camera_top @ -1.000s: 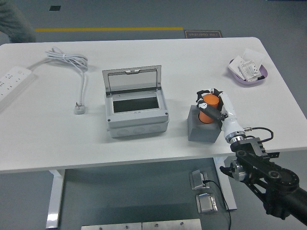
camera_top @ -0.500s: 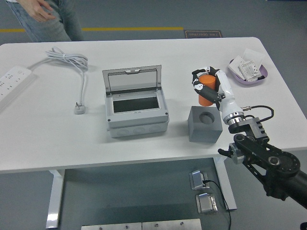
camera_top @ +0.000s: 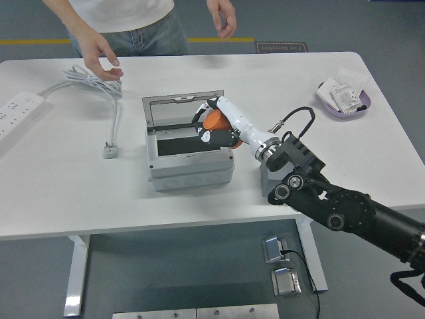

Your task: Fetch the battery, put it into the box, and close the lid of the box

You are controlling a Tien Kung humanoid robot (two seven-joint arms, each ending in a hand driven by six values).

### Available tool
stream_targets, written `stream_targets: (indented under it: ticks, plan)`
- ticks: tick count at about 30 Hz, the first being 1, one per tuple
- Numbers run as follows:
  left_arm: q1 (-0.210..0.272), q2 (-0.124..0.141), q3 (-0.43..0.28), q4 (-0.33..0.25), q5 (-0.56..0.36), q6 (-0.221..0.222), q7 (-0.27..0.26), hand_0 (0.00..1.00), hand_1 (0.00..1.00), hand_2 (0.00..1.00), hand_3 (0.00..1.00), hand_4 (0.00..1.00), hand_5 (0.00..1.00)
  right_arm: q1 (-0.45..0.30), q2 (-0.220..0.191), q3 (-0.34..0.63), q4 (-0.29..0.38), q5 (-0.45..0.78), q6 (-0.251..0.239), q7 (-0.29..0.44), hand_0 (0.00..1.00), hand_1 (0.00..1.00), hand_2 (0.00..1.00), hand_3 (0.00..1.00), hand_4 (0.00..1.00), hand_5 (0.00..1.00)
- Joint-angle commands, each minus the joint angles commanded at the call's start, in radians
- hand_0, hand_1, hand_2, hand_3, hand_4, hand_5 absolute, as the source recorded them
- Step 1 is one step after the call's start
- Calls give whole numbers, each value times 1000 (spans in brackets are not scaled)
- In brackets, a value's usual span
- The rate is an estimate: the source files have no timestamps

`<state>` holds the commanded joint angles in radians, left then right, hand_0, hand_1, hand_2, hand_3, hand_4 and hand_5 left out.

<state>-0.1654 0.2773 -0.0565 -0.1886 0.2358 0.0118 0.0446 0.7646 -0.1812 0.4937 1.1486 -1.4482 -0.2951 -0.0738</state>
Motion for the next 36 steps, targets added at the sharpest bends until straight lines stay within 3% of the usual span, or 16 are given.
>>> stream_targets:
  ticks: [6,14,21,29,36]
  plan:
    - [-3,3,-36,1,39,-1,14,725,754,691,637,674,455,88,38,-77,-55,-152,20,-98,89,225,259,256,2,2]
    - [-12,4,-62,1,78,-3,24,726,754,692,638,670,460,145,85,-132,-111,-181,-9,-99,91,226,260,258,2,2]
    - [-23,0,-70,0,99,-4,27,726,755,692,637,669,460,155,116,-176,-143,-151,-42,-58,91,228,262,260,2,2]
    - [-25,-1,-78,-1,115,-4,30,726,756,693,638,667,462,150,121,-205,-175,-93,-103,25,98,231,262,264,2,2]
    - [-28,0,-72,-2,114,-4,28,727,756,692,637,668,466,143,123,-196,-201,-52,-97,68,99,234,262,264,2,2]
